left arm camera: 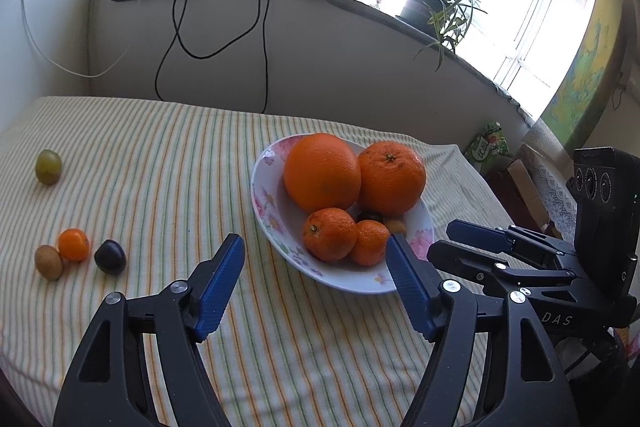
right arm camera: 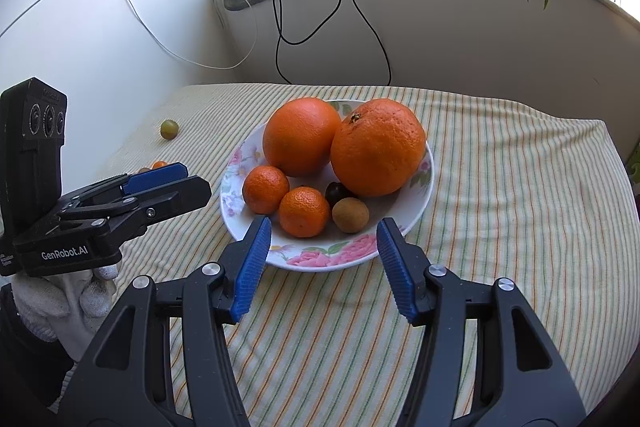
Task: Organize fruits
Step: 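Move both tools back toward the remaining plum and kiwi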
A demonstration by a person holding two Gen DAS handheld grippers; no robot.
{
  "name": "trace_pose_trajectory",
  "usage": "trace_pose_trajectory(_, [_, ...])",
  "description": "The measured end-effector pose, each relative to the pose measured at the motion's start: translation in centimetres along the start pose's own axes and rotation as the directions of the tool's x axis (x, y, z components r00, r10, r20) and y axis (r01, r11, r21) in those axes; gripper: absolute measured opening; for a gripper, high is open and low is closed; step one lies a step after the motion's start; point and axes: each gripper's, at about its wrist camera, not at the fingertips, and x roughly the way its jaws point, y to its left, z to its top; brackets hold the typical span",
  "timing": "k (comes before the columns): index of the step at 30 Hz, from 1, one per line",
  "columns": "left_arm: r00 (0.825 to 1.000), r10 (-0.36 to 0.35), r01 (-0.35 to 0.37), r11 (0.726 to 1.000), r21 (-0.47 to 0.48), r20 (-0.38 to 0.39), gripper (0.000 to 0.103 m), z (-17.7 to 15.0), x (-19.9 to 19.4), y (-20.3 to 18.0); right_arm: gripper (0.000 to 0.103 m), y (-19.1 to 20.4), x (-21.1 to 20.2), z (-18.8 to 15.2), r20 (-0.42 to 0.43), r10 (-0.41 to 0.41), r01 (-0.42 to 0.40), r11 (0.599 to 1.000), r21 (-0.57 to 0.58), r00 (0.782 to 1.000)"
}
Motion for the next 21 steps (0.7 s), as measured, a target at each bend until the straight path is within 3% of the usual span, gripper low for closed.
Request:
trace_pose_trajectory(6, [1.000,0.019,-0.019,1.000,-0.001,0.009,0.076,-0.2,-0.7,0.5,0.060,0.4,-0.1,0.1,-0.004,0.003,-0.003,1.000,-0.002,1.000])
trace_pose_trajectory(8, [0.999,0.030,-0.030,1.000,0.000,0.012,0.079,-0.2,-0.9,0.7,0.079,0.6,-0.1,0.1,0.003,0.001,-0.001,1.000,0.001,1.000])
trace_pose_trajectory(9, [0.999,0.037,-0.037,0.999,0.002,0.016,0.079,-0.3,-1.1,0.8,0.082,0.6,-0.3,0.1,0.012,0.003,-0.003,1.000,0.003,1.000])
trace_pose_trajectory(21, [0.987,0.155,-0.156,0.988,0.019,0.042,0.080,-0.8,-3.6,3.3,0.083,1.5,-0.5,0.7,0.020,0.023,-0.023,1.000,-0.007,1.000])
